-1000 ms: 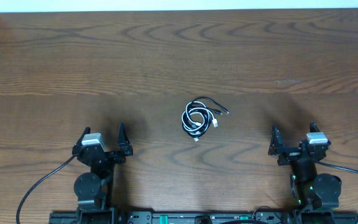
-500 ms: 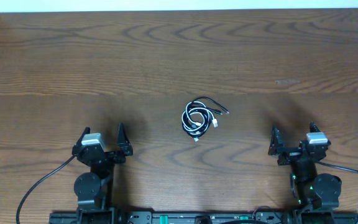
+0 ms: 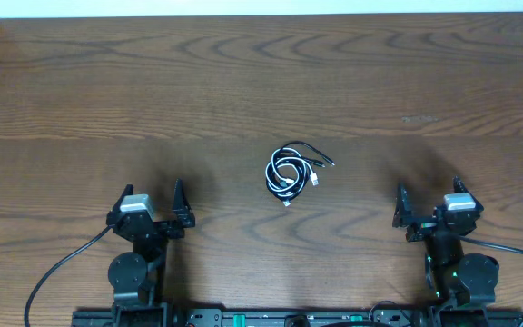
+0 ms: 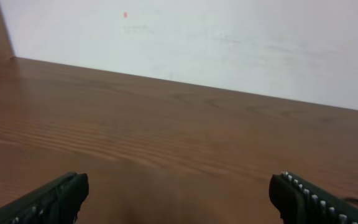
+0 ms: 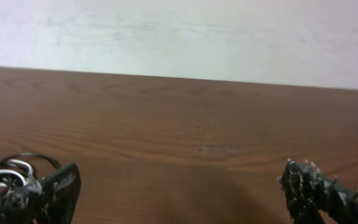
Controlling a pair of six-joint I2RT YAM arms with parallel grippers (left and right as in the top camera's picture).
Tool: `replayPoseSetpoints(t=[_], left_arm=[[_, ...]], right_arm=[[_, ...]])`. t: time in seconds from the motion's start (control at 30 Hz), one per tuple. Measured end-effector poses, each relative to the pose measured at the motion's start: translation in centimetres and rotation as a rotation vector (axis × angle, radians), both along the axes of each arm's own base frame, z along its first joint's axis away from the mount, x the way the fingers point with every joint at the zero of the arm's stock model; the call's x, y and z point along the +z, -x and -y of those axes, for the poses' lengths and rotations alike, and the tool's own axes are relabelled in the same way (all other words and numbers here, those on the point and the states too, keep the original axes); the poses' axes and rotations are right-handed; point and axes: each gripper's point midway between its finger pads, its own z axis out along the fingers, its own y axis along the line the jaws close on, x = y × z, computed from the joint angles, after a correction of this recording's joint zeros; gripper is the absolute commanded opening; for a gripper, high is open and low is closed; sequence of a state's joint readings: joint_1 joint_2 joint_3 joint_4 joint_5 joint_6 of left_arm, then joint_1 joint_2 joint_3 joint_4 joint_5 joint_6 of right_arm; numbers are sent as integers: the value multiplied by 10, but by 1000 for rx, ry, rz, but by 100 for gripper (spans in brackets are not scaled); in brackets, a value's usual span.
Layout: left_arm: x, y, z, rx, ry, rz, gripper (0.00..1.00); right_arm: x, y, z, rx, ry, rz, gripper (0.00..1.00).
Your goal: Untangle cables
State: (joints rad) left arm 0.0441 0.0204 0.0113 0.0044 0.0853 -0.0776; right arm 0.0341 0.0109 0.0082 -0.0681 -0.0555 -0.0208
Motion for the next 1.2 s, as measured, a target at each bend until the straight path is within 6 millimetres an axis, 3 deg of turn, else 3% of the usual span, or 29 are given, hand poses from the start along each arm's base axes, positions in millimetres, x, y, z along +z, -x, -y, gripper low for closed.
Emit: replayPoseSetpoints(t=[0.27,0.7,0.9,1.07,1.2], left_arm=[[-21,-3,19,-112,22,-121,98],[29,-40,44,-266,61,-318,98],[50,-68,60,-372,106,-410,98],[72,-84,90,-543,175,-484,98],[78,-90,118,-646,211,-585,98]], right_arm=[[-1,0,0,3,33,1,99],[-27,-3,-15,77,-77,-162,99],[3,-11,-26,131,-113,-220,99],[28,-23,-37,183,-143,-324,99],[39,-32,-50,244,-188,-453,99]])
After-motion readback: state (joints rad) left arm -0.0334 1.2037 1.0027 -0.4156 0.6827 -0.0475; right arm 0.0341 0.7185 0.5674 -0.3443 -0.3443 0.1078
